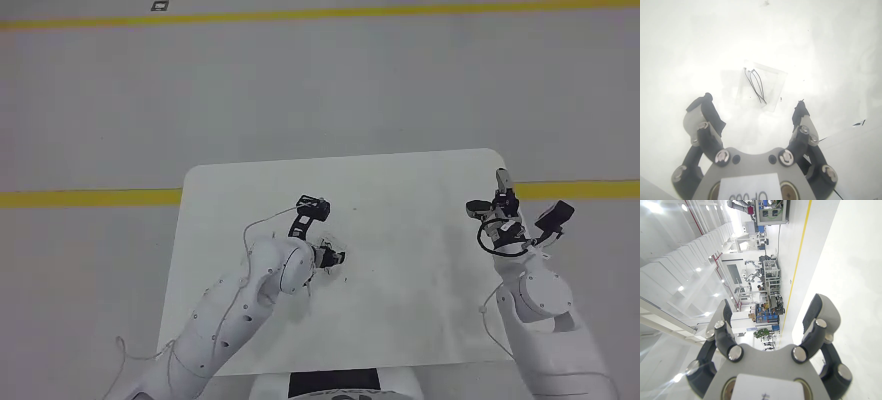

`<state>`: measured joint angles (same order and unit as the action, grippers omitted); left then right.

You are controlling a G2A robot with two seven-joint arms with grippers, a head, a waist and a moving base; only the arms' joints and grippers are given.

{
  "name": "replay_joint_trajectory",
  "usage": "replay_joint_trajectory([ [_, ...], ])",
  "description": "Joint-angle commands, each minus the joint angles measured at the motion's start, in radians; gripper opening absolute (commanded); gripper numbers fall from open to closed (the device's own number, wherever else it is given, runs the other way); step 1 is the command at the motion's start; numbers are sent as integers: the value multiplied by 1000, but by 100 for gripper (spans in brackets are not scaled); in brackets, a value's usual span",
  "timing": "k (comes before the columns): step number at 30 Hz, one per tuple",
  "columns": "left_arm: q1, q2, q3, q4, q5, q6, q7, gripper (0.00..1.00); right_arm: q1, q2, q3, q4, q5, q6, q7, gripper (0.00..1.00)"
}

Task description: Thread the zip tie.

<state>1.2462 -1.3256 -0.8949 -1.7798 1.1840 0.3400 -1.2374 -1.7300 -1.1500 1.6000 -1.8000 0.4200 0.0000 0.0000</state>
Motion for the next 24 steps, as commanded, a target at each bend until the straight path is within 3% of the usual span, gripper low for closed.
replay_joint_trajectory([
  [1, 2, -4, -3, -4, 19, 0, -1, 100, 0, 0, 0, 0, 0, 0, 0, 100],
  [9, 2, -4, -3, -4, 19, 0, -1, 100, 0, 0, 0, 0, 0, 0, 0, 100],
  [15, 1, -15, 28, 56, 33, 0, 50, 100, 0, 0, 0, 0, 0, 0, 0, 100],
  [24, -4, -23, 28, 55, 27, 0, 76, 100, 0, 0, 0, 0, 0, 0, 0, 100],
])
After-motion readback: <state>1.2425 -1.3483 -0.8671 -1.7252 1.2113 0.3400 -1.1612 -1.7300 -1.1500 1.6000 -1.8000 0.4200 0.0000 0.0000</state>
